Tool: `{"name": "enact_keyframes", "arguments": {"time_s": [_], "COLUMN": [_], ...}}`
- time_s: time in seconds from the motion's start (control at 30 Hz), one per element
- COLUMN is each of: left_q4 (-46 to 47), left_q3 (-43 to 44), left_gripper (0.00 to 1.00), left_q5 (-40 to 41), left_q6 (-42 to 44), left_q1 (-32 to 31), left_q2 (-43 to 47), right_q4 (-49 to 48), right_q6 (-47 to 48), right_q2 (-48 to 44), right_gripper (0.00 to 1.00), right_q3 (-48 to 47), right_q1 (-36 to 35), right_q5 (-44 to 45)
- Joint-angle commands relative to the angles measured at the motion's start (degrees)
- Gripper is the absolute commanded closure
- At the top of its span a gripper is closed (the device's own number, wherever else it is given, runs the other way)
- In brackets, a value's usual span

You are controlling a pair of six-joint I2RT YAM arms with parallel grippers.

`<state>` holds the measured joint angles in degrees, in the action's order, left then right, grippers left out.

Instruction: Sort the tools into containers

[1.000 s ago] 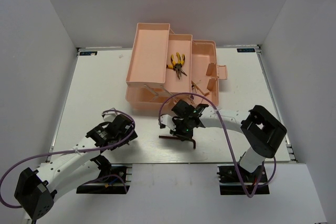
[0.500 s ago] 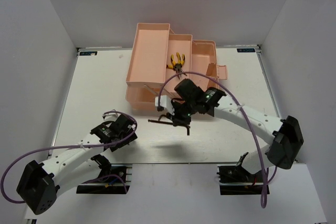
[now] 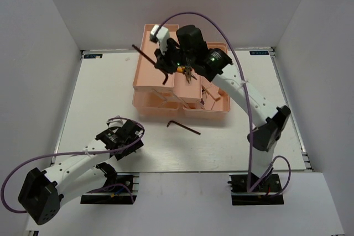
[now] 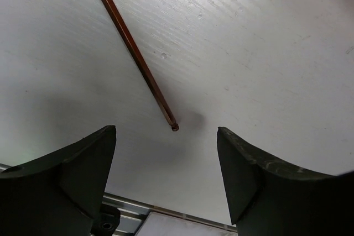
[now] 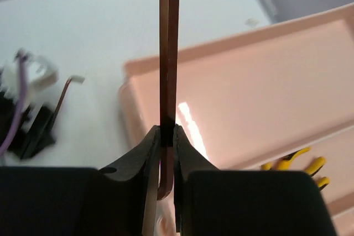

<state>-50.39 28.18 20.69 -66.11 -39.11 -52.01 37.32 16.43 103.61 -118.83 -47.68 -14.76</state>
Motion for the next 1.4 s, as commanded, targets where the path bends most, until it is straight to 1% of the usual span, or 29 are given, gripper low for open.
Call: {"name": "enact_keyframes", "arguments": {"time_s": [0.0, 0.03, 0.07, 0.2, 0.23, 0.3, 0.33, 0.37, 0.4, 0.47, 0.53, 0.57, 0.6, 0.63, 0.67, 0.7, 0.73, 0.77, 0.8, 0.83, 0.87, 0.9, 0.93, 0.97, 1.1, 1.2, 1.23, 1.37], "left_q4": [-2.34, -2.87, -2.87, -2.87, -2.35, -1.82, -1.29, -1.29, -1.29, -0.77, -0.76, -0.76, -0.76, -0.76, -0.07, -0.06, 0.46, 1.43, 2.22, 3.10, 4.06, 5.99, 6.79, 7.49, 10.75, 12.06, 12.07, 12.07], "left_q3": [1.96, 1.96, 1.44, 0.91, 0.91, 0.91, 0.39, 0.38, 0.38, 0.38, 0.90, 0.91, 1.52, 1.52, 2.22, 2.75, 2.75, 2.75, 2.75, 2.75, 2.75, 2.14, 2.14, 2.14, -0.15, -1.82, -2.60, -4.54], "left_gripper": [0.17, 0.17, 0.17, 0.18, 0.18, 0.19, 0.19, 0.20, 0.22, 0.22, 0.23, 0.23, 0.23, 0.24, 0.24, 0.27, 0.29, 0.31, 0.32, 0.34, 0.34, 0.34, 0.38, 0.39, 0.43, 0.53, 0.60, 0.75], "left_q5": [2.87, 3.39, 3.39, 4.53, 4.54, 5.15, 5.85, 5.86, 6.38, 6.91, 8.05, 9.01, 9.72, 11.03, 11.65, 12.27, 12.27, 12.97, 12.97, 12.97, 12.37, 11.66, 11.66, 10.87, 9.02, 7.80, 7.79, 7.26], "left_q6": [-5.43, -5.44, -5.96, -5.96, -5.96, -5.96, -5.96, -5.96, -5.96, -5.96, -5.96, -5.96, -5.96, -5.96, -5.44, -5.44, -4.83, -4.82, -4.21, -3.42, -3.42, -2.72, -2.71, -2.71, -2.18, -1.66, -1.66, -1.66], "left_q1": [0.27, 0.27, 0.27, 0.27, 0.27, 0.27, 0.27, 0.27, 0.27, 0.27, 0.27, 0.27, 0.27, 0.27, 0.27, 0.87, 0.88, 0.88, 1.58, 2.11, 2.11, 2.72, 3.34, 3.34, 4.40, 4.92, 5.45, 5.97], "left_q2": [1.46, 1.47, 1.47, 0.78, 0.25, -0.81, -1.94, -2.48, -3.09, -4.93, -5.56, -6.43, -7.05, -7.05, -7.58, -8.28, -8.81, -9.42, -10.21, -11.78, -12.58, -13.37, -14.17, -15.39, -16.02, -15.32, -14.71, -13.29], "right_q4": [-8.74, -10.15, -13.64, -15.96, -15.79, -15.44, -15.17, -14.74, -14.38, -14.38, -14.64, -14.73, -14.56, -14.64, -14.99, -15.43, -15.44, -15.70, -15.44, -15.96, -15.96, -16.14, -16.40, -16.66, -18.07, -18.34, -18.51, -18.95], "right_q6": [-8.51, -9.56, -9.74, -11.32, -12.11, -13.26, -13.44, -14.22, -14.75, -15.28, -15.98, -17.90, -19.31, -19.93, -20.72, -22.30, -22.49, -22.75, -22.93, -23.10, -22.84, -22.84, -22.67, -22.67, -23.02, -23.46, -23.72, -24.16], "right_q2": [4.40, 6.49, 6.86, 11.52, 12.39, 13.02, 13.11, 12.50, 12.06, 9.17, 6.62, 4.95, 2.76, 1.69, -1.28, -2.35, -3.23, -4.20, -6.82, -7.54, -9.29, -10.87, -12.28, -13.08, -17.39, -20.90, -21.78, -24.42], "right_gripper": [1.00, 1.00, 1.00, 1.00, 1.00, 0.75, 0.67, 0.55, 0.50, 0.46, 0.46, 0.46, 0.46, 0.46, 0.45, 0.45, 0.45, 0.45, 0.44, 0.44, 0.44, 0.44, 0.44, 0.42, 0.41, 0.41, 0.41, 0.41], "right_q3": [-8.08, -7.57, -6.43, -4.75, -4.92, -4.84, -4.92, -4.66, -4.31, -2.04, 0.77, 1.40, 2.45, 5.50, 6.93, 8.25, 12.17, 13.52, 15.97, 17.47, 21.32, 22.83, 24.15, 28.08, 35.14, 39.10, 40.50, 43.93], "right_q1": [3.02, 3.82, 4.26, 6.72, 7.59, 8.74, 9.53, 9.88, 10.67, 11.82, 13.48, 14.10, 14.54, 16.03, 16.56, 18.22, 18.67, 19.03, 20.33, 20.52, 20.96, 21.66, 21.75, 22.28, 24.73, 26.14, 26.50, 28.43], "right_q5": [6.57, 7.98, 9.39, 10.81, 9.50, 8.53, 6.00, 5.37, 3.27, 0.80, -1.40, -3.84, -4.48, -6.05, -6.76, -7.55, -8.26, -9.57, -10.10, -10.98, -11.34, -12.04, -12.22, -12.83, -14.59, -15.81, -16.08, -18.28]}}
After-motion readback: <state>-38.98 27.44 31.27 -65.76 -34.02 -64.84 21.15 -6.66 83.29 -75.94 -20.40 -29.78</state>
